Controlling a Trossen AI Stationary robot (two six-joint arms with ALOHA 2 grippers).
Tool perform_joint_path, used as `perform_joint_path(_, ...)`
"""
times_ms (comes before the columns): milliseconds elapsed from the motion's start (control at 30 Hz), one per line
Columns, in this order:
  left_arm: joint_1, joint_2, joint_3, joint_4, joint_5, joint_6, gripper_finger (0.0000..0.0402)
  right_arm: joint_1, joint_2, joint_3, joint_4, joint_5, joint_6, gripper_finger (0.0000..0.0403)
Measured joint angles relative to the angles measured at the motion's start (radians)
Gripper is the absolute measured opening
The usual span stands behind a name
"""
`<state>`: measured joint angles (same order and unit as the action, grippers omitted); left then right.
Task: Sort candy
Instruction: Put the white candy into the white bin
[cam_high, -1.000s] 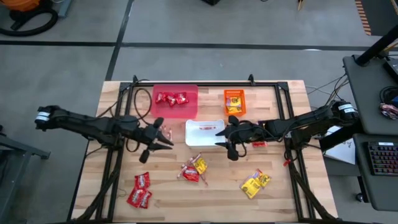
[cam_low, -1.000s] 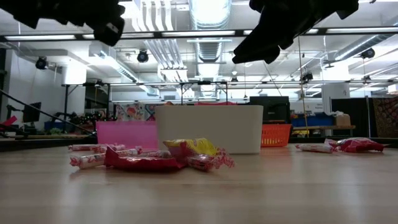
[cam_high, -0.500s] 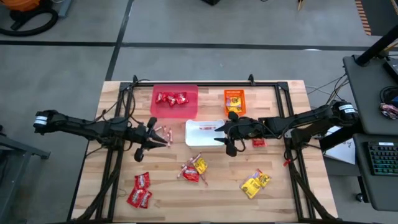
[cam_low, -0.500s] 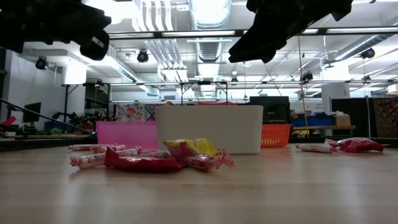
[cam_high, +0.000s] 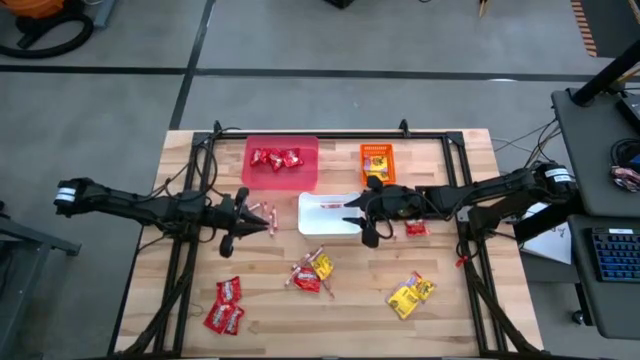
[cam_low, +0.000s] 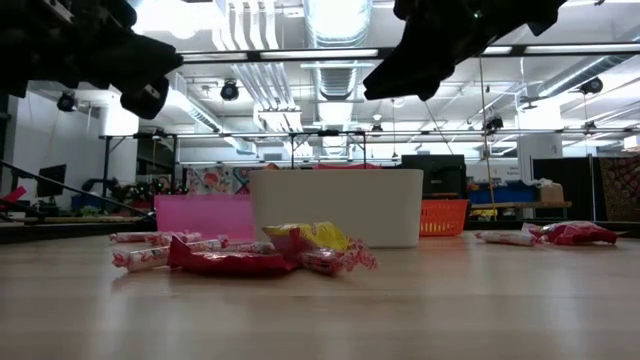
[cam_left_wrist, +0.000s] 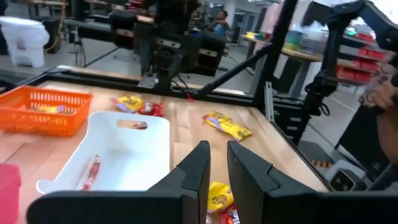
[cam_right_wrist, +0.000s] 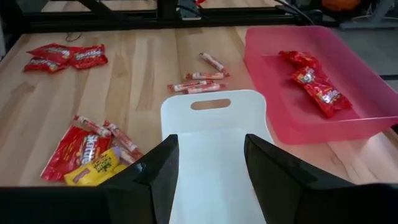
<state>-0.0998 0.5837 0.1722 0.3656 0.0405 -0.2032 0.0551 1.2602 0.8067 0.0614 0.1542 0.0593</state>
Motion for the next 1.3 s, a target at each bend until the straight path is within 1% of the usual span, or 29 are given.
perform_joint_path(233, 0.0, 0.004, 0.0, 0.001, -0.006, -0.016, 0.004, 0.0, 0.0, 0.003, -0.002, 0.001, 0.012, 0.0176)
perform_joint_path(433, 0.0, 0.005, 0.0, 0.0, -0.007, -0.033, 0.004, 0.002, -0.001, 0.003, -0.027, -0.001, 0.066, 0.0176)
perform_joint_path(667, 0.0, 0.01, 0.0, -0.028, -0.007, -0.165, 0.004, 0.002, -0.001, 0.037, -0.161, -0.007, 0.185, 0.0176)
perform_joint_path(767, 0.0, 0.01, 0.0, -0.091, -0.01, -0.237, 0.004, 0.001, 0.0, 0.052, -0.213, -0.038, 0.226, 0.0176)
perform_joint_path(833, 0.0, 0.01, 0.003, -0.147, -0.032, -0.287, 0.004, 0.004, 0.0, 0.059, -0.232, -0.067, 0.247, 0.0176)
perform_joint_path(933, 0.0, 0.011, 0.021, -0.272, -0.095, -0.348, 0.004, 0.018, 0.0, 0.063, -0.249, -0.079, 0.268, 0.0176)
perform_joint_path(1000, 0.0, 0.017, 0.035, -0.321, -0.13, -0.369, 0.004, 0.029, 0.0, 0.063, -0.25, -0.08, 0.273, 0.0176)
perform_joint_path(1100, 0.0, 0.032, 0.061, -0.389, -0.155, -0.386, 0.004, 0.045, 0.0, 0.063, -0.249, -0.08, 0.282, 0.0176)
perform_joint_path(1300, 0.0, 0.096, 0.124, -0.595, -0.279, -0.486, 0.004, 0.075, 0.0, 0.063, -0.25, -0.08, 0.308, 0.0176)
